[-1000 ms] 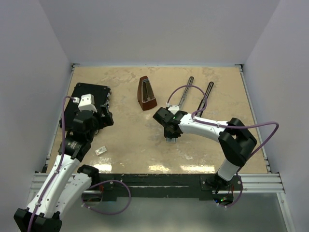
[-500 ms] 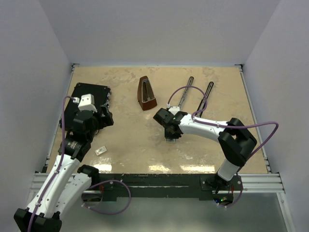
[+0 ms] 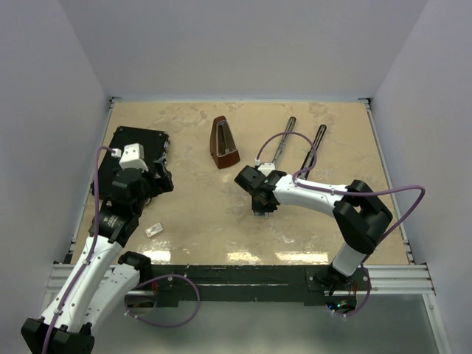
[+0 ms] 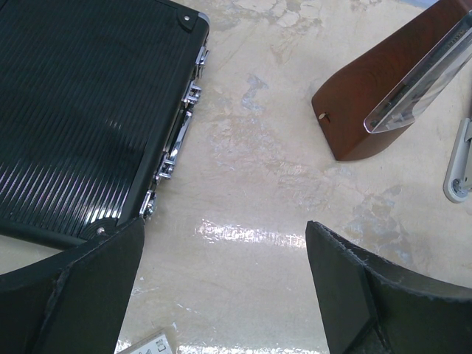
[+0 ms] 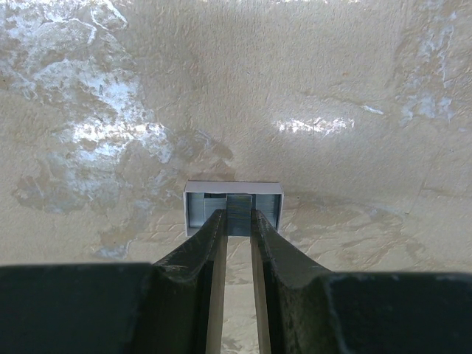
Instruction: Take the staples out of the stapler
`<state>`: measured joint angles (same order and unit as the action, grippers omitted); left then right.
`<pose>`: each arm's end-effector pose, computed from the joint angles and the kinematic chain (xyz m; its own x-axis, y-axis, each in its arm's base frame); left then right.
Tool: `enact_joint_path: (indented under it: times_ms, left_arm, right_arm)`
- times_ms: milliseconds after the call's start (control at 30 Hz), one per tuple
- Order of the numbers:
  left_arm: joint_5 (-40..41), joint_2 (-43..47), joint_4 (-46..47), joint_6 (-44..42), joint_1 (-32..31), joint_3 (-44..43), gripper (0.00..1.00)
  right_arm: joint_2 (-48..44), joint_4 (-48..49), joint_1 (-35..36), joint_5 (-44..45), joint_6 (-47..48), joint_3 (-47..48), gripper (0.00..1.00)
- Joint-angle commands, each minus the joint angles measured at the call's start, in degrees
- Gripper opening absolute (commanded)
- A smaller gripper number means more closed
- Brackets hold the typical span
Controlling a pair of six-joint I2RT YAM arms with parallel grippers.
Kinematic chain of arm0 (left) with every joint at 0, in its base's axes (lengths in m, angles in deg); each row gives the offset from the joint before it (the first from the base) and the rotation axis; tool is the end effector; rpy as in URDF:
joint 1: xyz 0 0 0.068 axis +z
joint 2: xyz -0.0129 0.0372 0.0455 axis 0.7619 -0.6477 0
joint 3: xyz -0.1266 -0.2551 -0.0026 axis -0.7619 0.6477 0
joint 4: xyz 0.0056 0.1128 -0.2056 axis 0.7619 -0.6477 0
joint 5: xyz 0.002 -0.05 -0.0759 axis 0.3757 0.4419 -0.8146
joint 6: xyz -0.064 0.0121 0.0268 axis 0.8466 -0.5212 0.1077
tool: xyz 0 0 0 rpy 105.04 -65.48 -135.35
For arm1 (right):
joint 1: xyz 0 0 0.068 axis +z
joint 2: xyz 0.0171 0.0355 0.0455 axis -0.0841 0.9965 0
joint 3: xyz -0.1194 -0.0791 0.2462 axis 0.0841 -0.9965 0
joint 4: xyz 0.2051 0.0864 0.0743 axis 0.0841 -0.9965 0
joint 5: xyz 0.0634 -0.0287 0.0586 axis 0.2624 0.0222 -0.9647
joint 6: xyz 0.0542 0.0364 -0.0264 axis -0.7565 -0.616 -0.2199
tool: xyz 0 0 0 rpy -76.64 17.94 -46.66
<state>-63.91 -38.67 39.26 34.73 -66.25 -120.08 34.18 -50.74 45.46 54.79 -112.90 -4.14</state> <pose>0.1363 -0.0247 0.2895 -0.3729 -0.2903 -0.8813 -0.1151 0.9569 -0.2665 0.2092 0.2191 0.1922 -0.8933 0.0383 -0.4479 0.0492 0.9987 -0.0127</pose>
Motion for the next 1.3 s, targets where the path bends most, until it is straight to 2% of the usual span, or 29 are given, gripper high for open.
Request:
enact_joint_path:
  times_ms: [0,1267]
  left_arm:
    - [0.07,0.42,1.16,0.55,0.27,0.38,0.95]
    - [0.16,0.78,1.16,0.55,0.19,0.56,0.95]
  right_arm:
    - [-0.73,0.90,-0.10,0.74,-0.52,-0.16,0.21]
    - [1.91,-0.42,-0.01,1.62,-1.40,1.86,0.25]
